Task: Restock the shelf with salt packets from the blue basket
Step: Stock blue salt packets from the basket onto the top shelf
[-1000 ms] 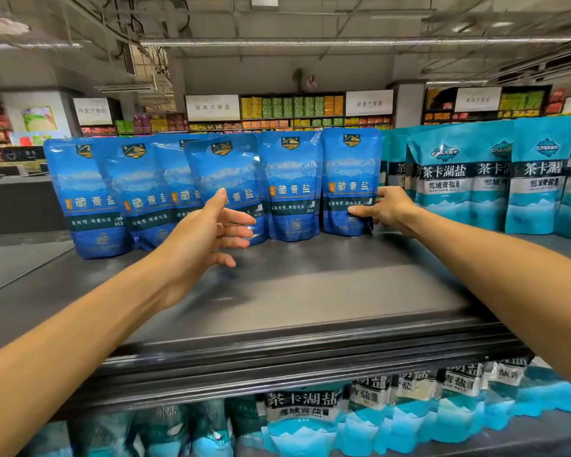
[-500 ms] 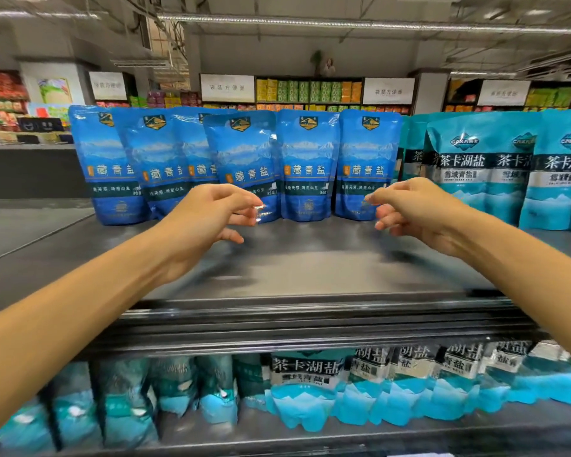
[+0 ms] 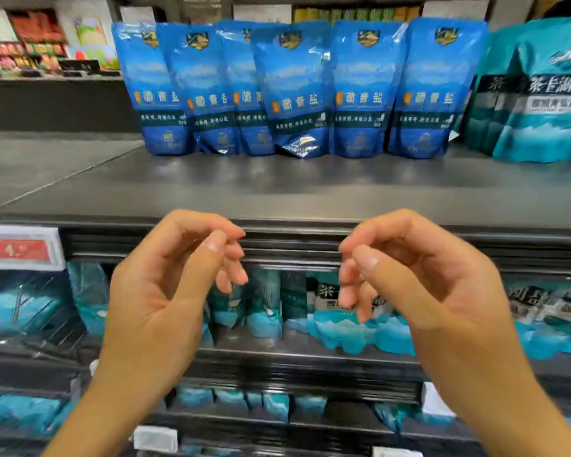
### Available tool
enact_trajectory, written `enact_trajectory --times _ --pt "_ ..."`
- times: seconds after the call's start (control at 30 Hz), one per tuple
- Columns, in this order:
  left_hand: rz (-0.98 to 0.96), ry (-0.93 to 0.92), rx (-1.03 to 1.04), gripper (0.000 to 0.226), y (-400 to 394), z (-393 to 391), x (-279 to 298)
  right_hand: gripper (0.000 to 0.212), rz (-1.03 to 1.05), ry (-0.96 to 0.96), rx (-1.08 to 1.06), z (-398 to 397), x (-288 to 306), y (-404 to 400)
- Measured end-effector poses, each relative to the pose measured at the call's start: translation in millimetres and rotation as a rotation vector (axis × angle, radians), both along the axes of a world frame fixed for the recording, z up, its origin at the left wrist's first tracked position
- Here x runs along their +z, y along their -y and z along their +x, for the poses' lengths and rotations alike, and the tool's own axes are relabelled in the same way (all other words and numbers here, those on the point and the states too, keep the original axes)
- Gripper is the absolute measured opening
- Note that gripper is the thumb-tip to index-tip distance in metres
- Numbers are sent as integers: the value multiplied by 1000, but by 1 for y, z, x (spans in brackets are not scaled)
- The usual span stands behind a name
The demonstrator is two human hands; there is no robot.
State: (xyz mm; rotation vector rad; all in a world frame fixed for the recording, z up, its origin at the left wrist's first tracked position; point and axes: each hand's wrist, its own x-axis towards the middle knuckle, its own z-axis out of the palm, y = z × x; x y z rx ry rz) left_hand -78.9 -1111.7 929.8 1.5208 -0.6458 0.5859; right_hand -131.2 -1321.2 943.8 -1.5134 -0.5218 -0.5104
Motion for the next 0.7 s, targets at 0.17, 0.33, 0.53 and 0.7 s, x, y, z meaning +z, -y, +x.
enact_trajectory --times 0.17,0.33,0.53,0.7 --pt "-72 -278 162 21 -38 -43 -94 16 20 -246 131 -9 -85 -40" --pt "-113 -573 328 21 -73 -93 -191 18 -4 -507 125 -16 -179 -73" --pt "-198 -878 491 16 -104 -163 -279 19 -127 -739 172 -57 -272 -99" --pt "-257 -1050 599 18 -106 -211 -316 12 -283 -856 308 -90 -327 -98"
